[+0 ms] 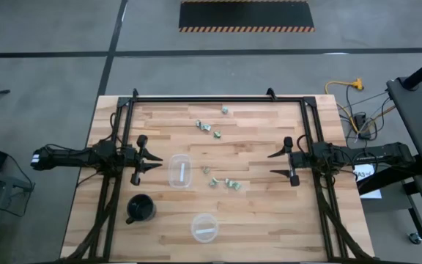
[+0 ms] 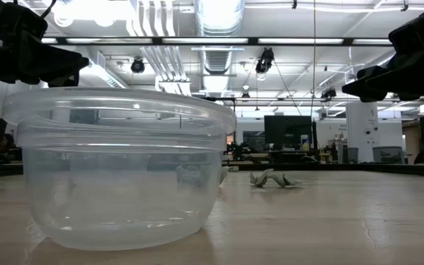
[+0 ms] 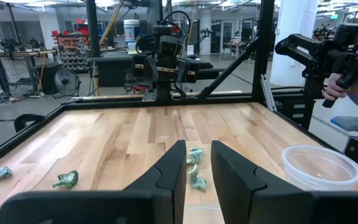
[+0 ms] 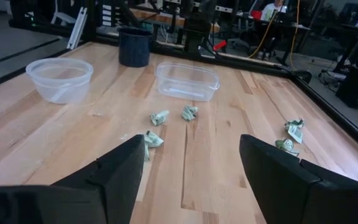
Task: Pick and place Stevia / Truvia into bins
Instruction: Put the stevia packet into the round transparent container
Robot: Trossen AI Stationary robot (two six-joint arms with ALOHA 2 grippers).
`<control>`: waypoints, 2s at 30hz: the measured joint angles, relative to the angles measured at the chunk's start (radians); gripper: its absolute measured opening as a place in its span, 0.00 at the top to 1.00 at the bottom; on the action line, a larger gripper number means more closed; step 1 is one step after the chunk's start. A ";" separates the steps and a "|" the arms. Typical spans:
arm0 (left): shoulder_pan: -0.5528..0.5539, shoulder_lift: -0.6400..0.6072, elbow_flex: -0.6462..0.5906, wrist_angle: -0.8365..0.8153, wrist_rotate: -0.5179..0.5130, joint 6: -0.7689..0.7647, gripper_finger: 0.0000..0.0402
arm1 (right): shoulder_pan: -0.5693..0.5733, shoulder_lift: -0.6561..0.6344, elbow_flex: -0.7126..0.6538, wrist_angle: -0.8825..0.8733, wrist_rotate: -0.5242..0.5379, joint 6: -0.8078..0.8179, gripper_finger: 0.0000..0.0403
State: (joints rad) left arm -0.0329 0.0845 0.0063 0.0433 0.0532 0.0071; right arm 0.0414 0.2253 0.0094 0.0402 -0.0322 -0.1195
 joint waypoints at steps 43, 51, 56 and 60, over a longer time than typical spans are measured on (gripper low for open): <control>0.000 0.000 0.000 0.000 0.000 0.000 0.86 | 0.000 0.010 0.065 1.027 0.009 -0.042 0.41; 0.000 0.000 0.000 0.000 0.000 0.000 0.86 | 0.000 0.097 0.318 0.483 0.008 -0.015 0.41; 0.000 0.000 0.000 0.000 0.000 0.000 0.86 | 0.000 0.212 0.469 0.144 0.008 -0.011 0.41; 0.000 0.000 0.000 0.000 0.000 0.000 0.86 | 0.000 0.310 0.536 0.012 0.008 -0.011 0.41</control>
State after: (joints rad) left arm -0.0328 0.0845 0.0063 0.0431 0.0530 0.0070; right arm 0.0414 0.5351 0.5457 0.0527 -0.0242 -0.1303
